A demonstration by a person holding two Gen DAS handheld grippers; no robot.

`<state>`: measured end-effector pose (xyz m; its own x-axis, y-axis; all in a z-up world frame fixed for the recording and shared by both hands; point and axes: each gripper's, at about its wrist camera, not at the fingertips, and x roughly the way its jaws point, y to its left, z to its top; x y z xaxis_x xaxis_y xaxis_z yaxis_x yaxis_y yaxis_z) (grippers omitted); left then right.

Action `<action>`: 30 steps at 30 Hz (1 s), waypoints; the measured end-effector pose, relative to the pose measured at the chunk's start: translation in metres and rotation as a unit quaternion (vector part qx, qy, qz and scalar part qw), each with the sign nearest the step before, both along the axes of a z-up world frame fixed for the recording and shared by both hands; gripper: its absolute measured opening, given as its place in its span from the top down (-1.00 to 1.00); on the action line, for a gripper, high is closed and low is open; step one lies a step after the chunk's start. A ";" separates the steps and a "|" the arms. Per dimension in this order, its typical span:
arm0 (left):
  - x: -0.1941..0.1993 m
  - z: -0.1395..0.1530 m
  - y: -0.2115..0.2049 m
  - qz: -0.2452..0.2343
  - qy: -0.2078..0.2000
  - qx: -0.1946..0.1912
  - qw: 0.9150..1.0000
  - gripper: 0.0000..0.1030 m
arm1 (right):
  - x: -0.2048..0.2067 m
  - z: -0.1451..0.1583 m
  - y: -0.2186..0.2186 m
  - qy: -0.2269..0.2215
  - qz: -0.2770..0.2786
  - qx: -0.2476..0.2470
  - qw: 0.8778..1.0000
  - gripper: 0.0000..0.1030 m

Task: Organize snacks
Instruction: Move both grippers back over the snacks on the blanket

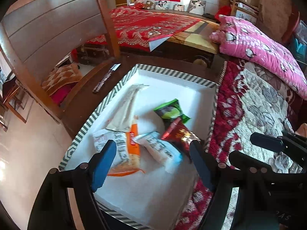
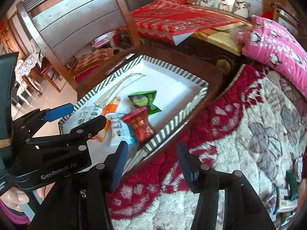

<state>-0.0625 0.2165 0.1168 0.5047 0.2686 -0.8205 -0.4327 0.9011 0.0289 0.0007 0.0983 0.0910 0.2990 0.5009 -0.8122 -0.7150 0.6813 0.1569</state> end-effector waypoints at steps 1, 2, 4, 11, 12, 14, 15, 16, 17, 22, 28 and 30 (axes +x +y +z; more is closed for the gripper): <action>0.001 0.000 -0.004 -0.003 0.000 -0.001 1.000 -0.55 | -0.001 0.001 -0.004 -0.001 -0.005 0.001 1.000 -0.13; 0.001 0.000 -0.007 -0.005 0.000 -0.002 1.000 -0.57 | -0.001 0.001 -0.010 -0.003 -0.013 0.002 1.000 -0.15; 0.002 0.001 -0.018 -0.016 -0.002 -0.001 1.000 -0.57 | -0.002 0.002 -0.021 -0.006 -0.026 0.006 1.000 -0.17; 0.007 0.002 -0.052 -0.051 -0.001 -0.002 0.999 -0.59 | -0.003 -0.001 -0.064 -0.001 -0.064 0.003 0.998 -0.24; 0.009 0.002 -0.058 -0.058 0.000 -0.004 0.998 -0.59 | -0.003 -0.002 -0.071 0.000 -0.070 0.004 0.998 -0.24; 0.011 0.001 -0.069 -0.070 0.001 -0.006 0.998 -0.59 | -0.004 -0.004 -0.083 0.004 -0.080 0.004 0.997 -0.25; 0.012 0.000 -0.075 -0.076 0.002 -0.008 0.997 -0.59 | -0.005 -0.005 -0.090 0.005 -0.085 0.002 0.996 -0.25; 0.013 0.000 -0.079 -0.080 0.002 -0.009 0.997 -0.59 | -0.005 -0.006 -0.094 0.005 -0.089 0.001 0.996 -0.25; 0.015 -0.001 -0.084 -0.086 0.002 -0.012 0.996 -0.59 | -0.006 -0.007 -0.102 0.006 -0.095 0.000 0.995 -0.25; 0.023 -0.006 -0.112 -0.114 0.009 -0.024 0.993 -0.59 | -0.007 -0.011 -0.139 0.012 -0.129 -0.003 0.992 -0.26; 0.034 -0.013 -0.145 -0.149 0.020 -0.023 0.988 -0.59 | -0.008 -0.017 -0.186 0.018 -0.167 -0.011 0.986 -0.29; 0.037 -0.015 -0.154 -0.159 0.024 -0.026 0.987 -0.59 | -0.009 -0.020 -0.199 0.021 -0.176 -0.016 0.984 -0.30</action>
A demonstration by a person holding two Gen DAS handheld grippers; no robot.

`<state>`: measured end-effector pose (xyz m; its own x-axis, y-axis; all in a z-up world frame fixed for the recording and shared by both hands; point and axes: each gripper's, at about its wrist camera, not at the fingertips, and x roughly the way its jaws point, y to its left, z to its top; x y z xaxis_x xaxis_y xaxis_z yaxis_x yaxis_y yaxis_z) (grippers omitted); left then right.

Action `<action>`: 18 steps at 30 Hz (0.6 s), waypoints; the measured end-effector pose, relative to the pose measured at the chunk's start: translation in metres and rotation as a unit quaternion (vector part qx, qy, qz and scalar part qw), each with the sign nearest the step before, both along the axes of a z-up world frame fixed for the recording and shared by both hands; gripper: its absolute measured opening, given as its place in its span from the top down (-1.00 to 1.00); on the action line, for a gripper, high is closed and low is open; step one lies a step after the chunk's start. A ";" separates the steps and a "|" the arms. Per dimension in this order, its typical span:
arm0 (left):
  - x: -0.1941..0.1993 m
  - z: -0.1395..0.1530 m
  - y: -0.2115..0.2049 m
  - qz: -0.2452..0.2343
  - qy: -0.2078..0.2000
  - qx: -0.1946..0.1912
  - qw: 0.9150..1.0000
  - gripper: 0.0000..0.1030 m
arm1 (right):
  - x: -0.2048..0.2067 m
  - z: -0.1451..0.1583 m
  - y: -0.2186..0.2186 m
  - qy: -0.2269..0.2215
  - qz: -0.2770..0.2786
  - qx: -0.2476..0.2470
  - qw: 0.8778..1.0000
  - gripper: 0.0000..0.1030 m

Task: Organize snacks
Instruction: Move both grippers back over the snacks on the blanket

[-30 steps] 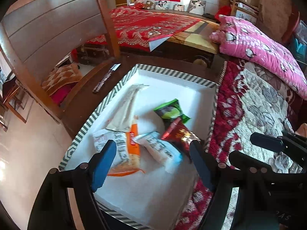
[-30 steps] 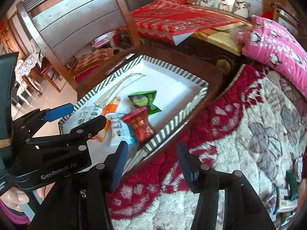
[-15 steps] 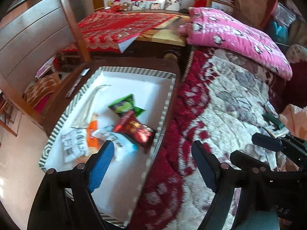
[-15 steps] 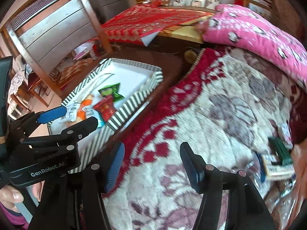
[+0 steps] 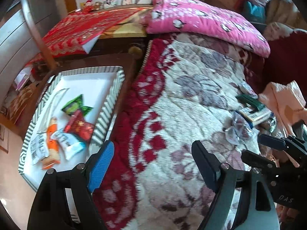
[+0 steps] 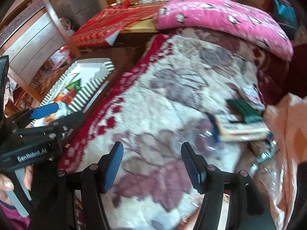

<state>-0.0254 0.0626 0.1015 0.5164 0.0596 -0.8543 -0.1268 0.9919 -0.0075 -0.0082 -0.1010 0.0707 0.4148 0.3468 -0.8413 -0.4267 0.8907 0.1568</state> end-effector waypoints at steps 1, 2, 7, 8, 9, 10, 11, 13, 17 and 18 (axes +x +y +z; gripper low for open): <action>0.002 -0.002 -0.005 -0.005 0.002 -0.002 1.000 -0.59 | 0.000 -0.003 -0.011 0.004 -0.008 -0.003 1.000 -0.30; 0.003 -0.003 -0.008 -0.009 0.004 -0.003 1.000 -0.60 | -0.001 -0.005 -0.018 0.006 -0.013 -0.004 1.000 -0.30; 0.013 -0.014 -0.033 -0.040 0.023 -0.003 0.999 -0.60 | -0.002 -0.016 -0.053 0.020 -0.043 -0.006 0.999 -0.31; 0.015 -0.016 -0.038 -0.045 0.024 -0.004 0.999 -0.60 | -0.002 -0.018 -0.059 0.022 -0.048 -0.003 0.999 -0.31; 0.017 -0.018 -0.042 -0.050 0.026 -0.007 0.998 -0.60 | -0.002 -0.020 -0.063 0.024 -0.051 -0.002 0.998 -0.31; 0.020 -0.019 -0.047 -0.056 0.029 -0.011 0.998 -0.60 | -0.002 -0.021 -0.067 0.025 -0.054 -0.004 0.998 -0.31; 0.022 -0.020 -0.050 -0.061 0.030 -0.017 0.998 -0.60 | -0.001 -0.021 -0.069 0.026 -0.057 -0.005 0.998 -0.31; 0.028 -0.024 -0.061 -0.083 0.033 -0.036 0.995 -0.60 | 0.000 -0.023 -0.075 0.029 -0.063 -0.005 0.998 -0.31; 0.039 -0.033 -0.087 -0.133 0.041 -0.050 0.989 -0.62 | 0.002 -0.027 -0.084 0.035 -0.071 -0.003 0.997 -0.34; 0.042 -0.036 -0.096 -0.149 0.044 -0.047 0.987 -0.62 | 0.003 -0.029 -0.085 0.036 -0.073 -0.003 0.997 -0.34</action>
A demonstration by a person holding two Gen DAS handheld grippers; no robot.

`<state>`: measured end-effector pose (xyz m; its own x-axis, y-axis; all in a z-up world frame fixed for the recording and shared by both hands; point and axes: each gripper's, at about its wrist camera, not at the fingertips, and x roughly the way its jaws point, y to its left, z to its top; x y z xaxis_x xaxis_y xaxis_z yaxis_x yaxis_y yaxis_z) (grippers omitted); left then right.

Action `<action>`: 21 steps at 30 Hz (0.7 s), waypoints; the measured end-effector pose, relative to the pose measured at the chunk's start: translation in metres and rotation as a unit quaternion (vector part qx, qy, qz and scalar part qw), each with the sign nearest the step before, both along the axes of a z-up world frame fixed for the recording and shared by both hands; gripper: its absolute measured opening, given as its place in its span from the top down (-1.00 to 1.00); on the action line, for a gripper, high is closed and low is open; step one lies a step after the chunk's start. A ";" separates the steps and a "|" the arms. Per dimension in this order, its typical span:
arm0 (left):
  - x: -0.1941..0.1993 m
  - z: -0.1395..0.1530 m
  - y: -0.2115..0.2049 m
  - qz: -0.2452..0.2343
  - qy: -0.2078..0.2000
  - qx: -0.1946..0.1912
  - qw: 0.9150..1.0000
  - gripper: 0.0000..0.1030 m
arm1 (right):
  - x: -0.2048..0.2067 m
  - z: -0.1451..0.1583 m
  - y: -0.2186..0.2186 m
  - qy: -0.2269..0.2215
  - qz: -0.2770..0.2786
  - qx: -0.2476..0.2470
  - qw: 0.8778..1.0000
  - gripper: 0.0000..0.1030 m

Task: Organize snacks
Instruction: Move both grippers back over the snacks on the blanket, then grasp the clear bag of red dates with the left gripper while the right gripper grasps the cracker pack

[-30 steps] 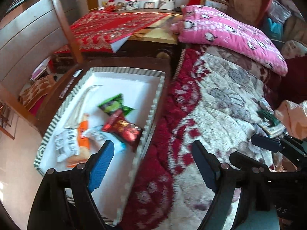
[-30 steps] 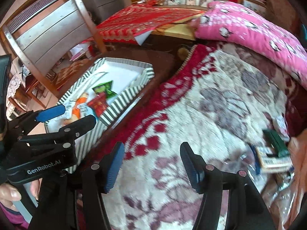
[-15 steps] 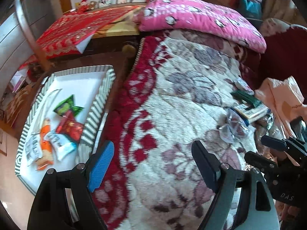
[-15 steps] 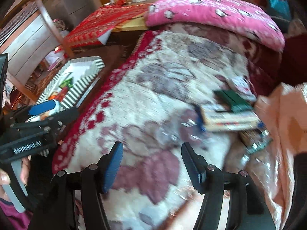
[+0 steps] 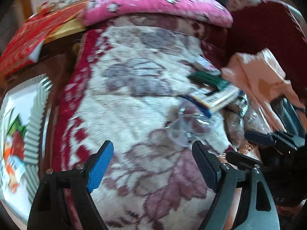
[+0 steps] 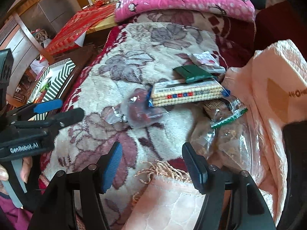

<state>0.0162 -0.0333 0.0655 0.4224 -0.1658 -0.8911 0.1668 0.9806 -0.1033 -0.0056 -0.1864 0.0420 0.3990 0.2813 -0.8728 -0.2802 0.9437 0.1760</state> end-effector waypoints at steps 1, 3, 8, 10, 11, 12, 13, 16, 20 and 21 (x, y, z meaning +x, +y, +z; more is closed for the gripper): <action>0.002 -0.002 -0.006 -0.012 0.001 -0.001 1.000 -0.62 | 0.000 -0.001 -0.001 0.001 -0.001 -0.002 1.000 -0.34; 0.007 -0.007 -0.018 -0.033 0.005 -0.006 0.999 -0.64 | 0.001 -0.002 -0.004 0.001 -0.005 -0.011 1.000 -0.34; 0.026 -0.025 -0.042 -0.065 0.015 0.003 0.998 -0.65 | 0.004 -0.004 -0.017 0.004 -0.023 -0.027 0.999 -0.37; 0.032 -0.031 -0.051 -0.078 0.018 0.002 0.997 -0.65 | 0.005 -0.004 -0.023 0.008 -0.034 -0.024 0.999 -0.40; 0.037 -0.034 -0.056 -0.086 0.021 -0.002 0.996 -0.65 | 0.005 -0.005 -0.027 0.009 -0.039 -0.025 0.999 -0.40; 0.041 -0.037 -0.059 -0.088 0.025 -0.003 0.996 -0.65 | 0.005 -0.005 -0.029 0.010 -0.042 -0.025 0.999 -0.41; 0.044 -0.039 -0.061 -0.086 0.027 -0.003 0.996 -0.65 | 0.006 -0.006 -0.033 0.011 -0.047 -0.022 0.999 -0.41; 0.054 -0.047 -0.064 -0.080 0.032 -0.016 0.996 -0.46 | 0.009 -0.008 -0.039 0.014 -0.060 -0.010 0.998 -0.41; 0.054 -0.046 -0.062 -0.083 0.028 -0.024 0.996 0.14 | 0.014 -0.007 -0.046 0.018 -0.082 0.039 0.996 -0.41; 0.052 -0.044 -0.060 -0.084 0.023 -0.020 0.996 0.16 | 0.015 -0.006 -0.046 0.018 -0.086 0.052 0.995 -0.41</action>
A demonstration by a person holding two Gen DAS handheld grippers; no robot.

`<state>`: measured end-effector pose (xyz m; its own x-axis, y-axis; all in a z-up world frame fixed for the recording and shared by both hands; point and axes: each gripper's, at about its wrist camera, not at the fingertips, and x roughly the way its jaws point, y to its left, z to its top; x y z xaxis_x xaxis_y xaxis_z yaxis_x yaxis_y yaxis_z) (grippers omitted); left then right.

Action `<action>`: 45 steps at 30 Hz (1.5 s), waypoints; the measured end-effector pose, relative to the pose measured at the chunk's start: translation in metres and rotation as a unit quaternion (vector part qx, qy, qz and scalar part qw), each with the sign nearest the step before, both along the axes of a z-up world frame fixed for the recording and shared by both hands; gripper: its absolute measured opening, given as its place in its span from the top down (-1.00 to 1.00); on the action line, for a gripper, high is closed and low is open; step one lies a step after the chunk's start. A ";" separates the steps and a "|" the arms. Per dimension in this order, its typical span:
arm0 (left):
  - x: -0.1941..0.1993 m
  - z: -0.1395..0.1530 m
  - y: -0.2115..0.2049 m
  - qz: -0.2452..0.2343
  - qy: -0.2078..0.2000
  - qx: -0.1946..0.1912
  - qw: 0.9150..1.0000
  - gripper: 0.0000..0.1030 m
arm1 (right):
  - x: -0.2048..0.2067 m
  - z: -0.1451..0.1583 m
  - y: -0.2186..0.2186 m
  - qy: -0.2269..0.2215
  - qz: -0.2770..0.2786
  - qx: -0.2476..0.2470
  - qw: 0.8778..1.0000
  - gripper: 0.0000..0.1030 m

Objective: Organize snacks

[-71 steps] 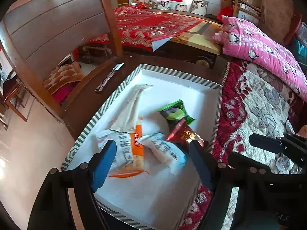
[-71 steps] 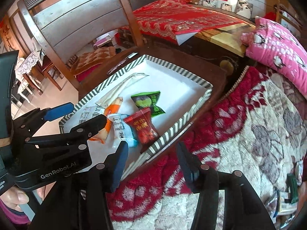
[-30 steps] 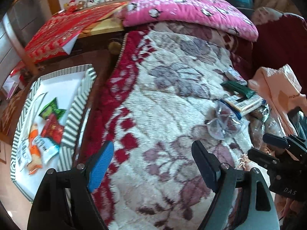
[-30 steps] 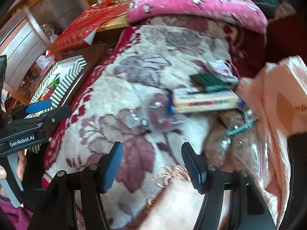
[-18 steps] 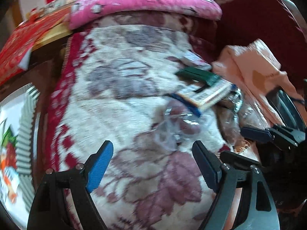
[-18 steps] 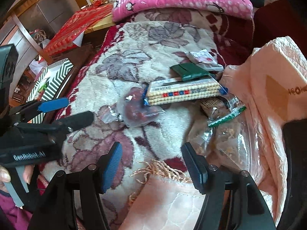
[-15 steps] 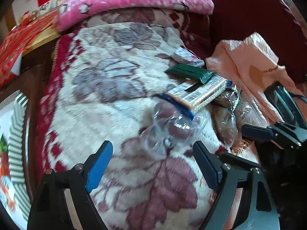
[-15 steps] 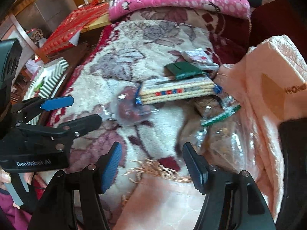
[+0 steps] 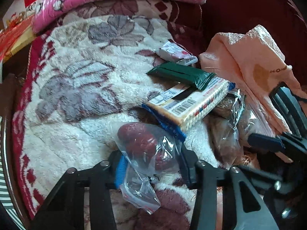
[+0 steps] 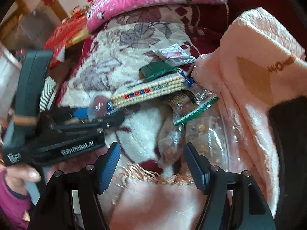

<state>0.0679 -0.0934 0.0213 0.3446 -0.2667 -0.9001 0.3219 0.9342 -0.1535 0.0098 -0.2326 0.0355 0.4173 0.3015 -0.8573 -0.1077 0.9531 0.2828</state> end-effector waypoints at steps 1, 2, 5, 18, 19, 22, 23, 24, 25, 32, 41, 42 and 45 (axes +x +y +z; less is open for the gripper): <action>-0.001 0.002 0.003 0.002 -0.002 0.003 1.000 0.18 | 0.003 0.001 0.000 -0.001 -0.006 0.019 1.000 -0.41; -0.003 0.003 0.007 0.004 -0.004 0.004 1.000 0.19 | 0.005 0.001 0.002 -0.001 -0.009 0.027 1.000 -0.41; -0.009 0.007 0.025 0.016 -0.005 0.009 1.000 0.24 | 0.017 -0.001 0.009 0.000 -0.017 0.049 0.999 -0.41; -0.033 0.018 0.080 0.061 -0.015 0.030 0.998 0.26 | 0.072 -0.034 0.019 -0.004 -0.084 0.135 0.987 0.21; -0.034 0.019 0.082 0.064 -0.014 0.028 0.997 0.26 | 0.071 -0.032 0.019 -0.007 -0.073 0.138 0.988 0.31; -0.036 0.022 0.087 0.073 -0.017 0.024 0.997 0.26 | 0.061 -0.023 0.022 -0.020 -0.044 0.114 0.992 0.45; -0.037 0.023 0.088 0.075 -0.019 0.025 0.997 0.26 | 0.059 -0.022 0.023 -0.022 -0.037 0.107 0.993 0.48; -0.040 0.025 0.090 0.078 -0.022 0.026 0.996 0.26 | 0.054 -0.016 0.026 -0.025 -0.023 0.097 0.995 0.49; -0.043 0.027 0.092 0.081 -0.025 0.026 0.996 0.26 | 0.049 -0.013 0.028 -0.027 -0.012 0.092 0.995 0.50; -0.058 0.038 0.110 0.104 -0.030 0.025 0.994 0.26 | 0.016 0.006 0.056 -0.043 0.058 0.052 0.996 0.60; -0.077 0.037 0.132 0.129 -0.021 0.028 0.991 0.26 | 0.008 0.003 0.094 -0.016 0.120 0.040 0.992 0.49; -0.078 0.037 0.135 0.132 -0.021 0.028 0.991 0.26 | 0.008 0.004 0.097 -0.014 0.129 0.049 0.990 0.48; -0.081 0.038 0.142 0.142 -0.022 0.027 0.989 0.26 | 0.000 0.010 0.112 -0.015 0.156 0.066 0.985 0.47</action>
